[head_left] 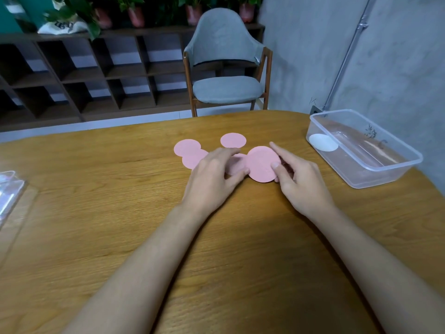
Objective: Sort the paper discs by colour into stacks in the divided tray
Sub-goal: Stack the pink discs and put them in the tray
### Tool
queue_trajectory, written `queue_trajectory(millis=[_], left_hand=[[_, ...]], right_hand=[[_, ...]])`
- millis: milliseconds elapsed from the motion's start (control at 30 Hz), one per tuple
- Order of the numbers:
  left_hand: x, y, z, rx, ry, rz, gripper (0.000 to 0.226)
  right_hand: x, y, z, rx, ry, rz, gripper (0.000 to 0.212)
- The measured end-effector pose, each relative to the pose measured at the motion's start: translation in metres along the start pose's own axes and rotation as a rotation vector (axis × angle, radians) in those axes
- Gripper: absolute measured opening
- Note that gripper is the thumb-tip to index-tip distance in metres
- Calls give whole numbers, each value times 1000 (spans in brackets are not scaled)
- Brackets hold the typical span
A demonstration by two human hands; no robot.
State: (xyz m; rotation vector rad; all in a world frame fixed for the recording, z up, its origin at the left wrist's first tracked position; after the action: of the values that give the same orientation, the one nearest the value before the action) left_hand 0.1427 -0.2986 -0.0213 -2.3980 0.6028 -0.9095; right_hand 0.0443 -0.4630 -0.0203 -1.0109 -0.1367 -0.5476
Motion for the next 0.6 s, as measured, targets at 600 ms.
queue_trajectory(millis=[600], left_hand=[[-17,-18,-27,183,273,1,16]], right_hand=[[3,-7,-12,20,70,-43,41]])
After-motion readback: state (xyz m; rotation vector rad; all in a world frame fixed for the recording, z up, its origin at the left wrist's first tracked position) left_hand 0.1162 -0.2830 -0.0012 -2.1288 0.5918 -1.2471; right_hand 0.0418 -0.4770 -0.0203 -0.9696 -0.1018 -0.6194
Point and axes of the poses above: each hand's wrist, its own x-axis towards the middle knuckle, its own y-axis out of the palm, z = x × y, the point moved 9 cm from there along x, towards the middle knuckle, and after that the axes turned 12 degrees about -x, right-handed, at the moved point
